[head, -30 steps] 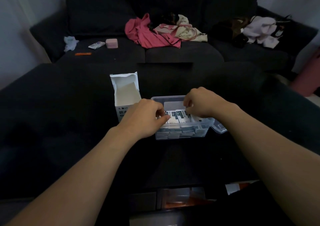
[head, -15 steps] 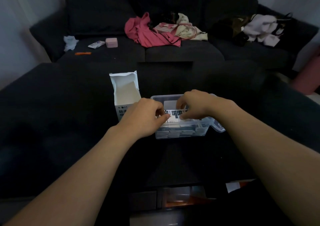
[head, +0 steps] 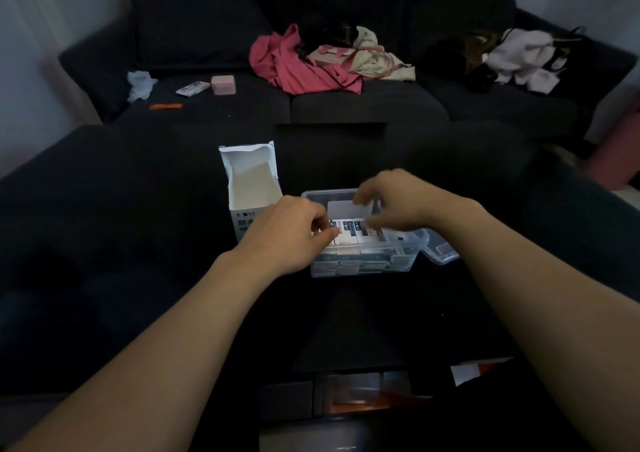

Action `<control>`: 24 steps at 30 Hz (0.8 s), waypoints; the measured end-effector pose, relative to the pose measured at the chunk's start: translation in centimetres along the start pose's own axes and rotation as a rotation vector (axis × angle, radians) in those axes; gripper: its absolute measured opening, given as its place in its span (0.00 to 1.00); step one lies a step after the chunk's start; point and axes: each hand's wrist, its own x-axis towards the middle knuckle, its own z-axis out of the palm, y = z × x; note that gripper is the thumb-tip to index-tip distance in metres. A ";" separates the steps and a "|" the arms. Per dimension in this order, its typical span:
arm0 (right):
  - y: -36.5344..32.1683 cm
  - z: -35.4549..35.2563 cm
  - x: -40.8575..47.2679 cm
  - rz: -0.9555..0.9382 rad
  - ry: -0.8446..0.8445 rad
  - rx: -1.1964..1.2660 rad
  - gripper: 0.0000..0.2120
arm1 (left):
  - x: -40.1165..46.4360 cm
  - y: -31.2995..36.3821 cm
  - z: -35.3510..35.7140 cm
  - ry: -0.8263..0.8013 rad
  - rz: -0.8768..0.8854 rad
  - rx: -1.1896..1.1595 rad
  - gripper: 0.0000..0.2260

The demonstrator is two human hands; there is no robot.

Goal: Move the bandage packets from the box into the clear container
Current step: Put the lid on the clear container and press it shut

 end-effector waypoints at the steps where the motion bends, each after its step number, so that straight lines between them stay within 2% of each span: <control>1: 0.4 -0.5 -0.3 0.005 0.127 0.054 0.17 | 0.0 -0.1 0.0 0.018 0.006 -0.003 0.12; 3: 2.1 -1.5 -1.3 0.131 0.408 0.143 0.13 | 0.0 -0.2 0.0 0.062 0.009 -0.022 0.09; 5: 4.8 -1.9 -2.3 0.334 0.532 0.174 0.15 | 0.1 -0.3 -0.2 0.098 -0.008 -0.051 0.08; 6: 6.0 -1.7 -2.7 0.445 0.480 0.160 0.20 | 0.2 -0.4 -0.2 0.108 -0.027 -0.067 0.09; 8: 7.8 -0.5 -3.3 0.612 0.218 0.159 0.37 | 0.3 -0.5 -0.2 0.109 -0.083 -0.095 0.14; 10: 8.5 0.8 -3.7 0.663 -0.021 0.210 0.48 | 0.4 -0.4 -0.1 0.098 -0.148 -0.128 0.18; 13: 8.9 1.9 -3.6 0.655 -0.142 0.234 0.64 | 0.4 -0.3 -0.1 0.103 -0.254 -0.177 0.19; 14: 8.8 1.9 -3.5 0.663 -0.137 0.237 0.66 | 0.3 -0.2 -0.1 0.112 -0.276 -0.190 0.19; 17: 8.7 1.8 -3.3 0.688 -0.096 0.205 0.55 | 0.1 -0.1 -0.2 0.101 -0.286 -0.212 0.17; 20: 9.1 1.7 -3.2 0.716 -0.043 0.170 0.52 | 0.0 -0.4 -0.2 0.103 -0.287 -0.225 0.16; 22: 9.6 1.2 -3.5 0.758 0.056 0.168 0.51 | 0.1 -0.6 -0.3 0.113 -0.279 -0.221 0.15; 24: 9.6 0.0 -3.9 0.689 0.175 0.271 0.51 | 0.1 -0.8 -0.3 0.098 -0.276 -0.210 0.14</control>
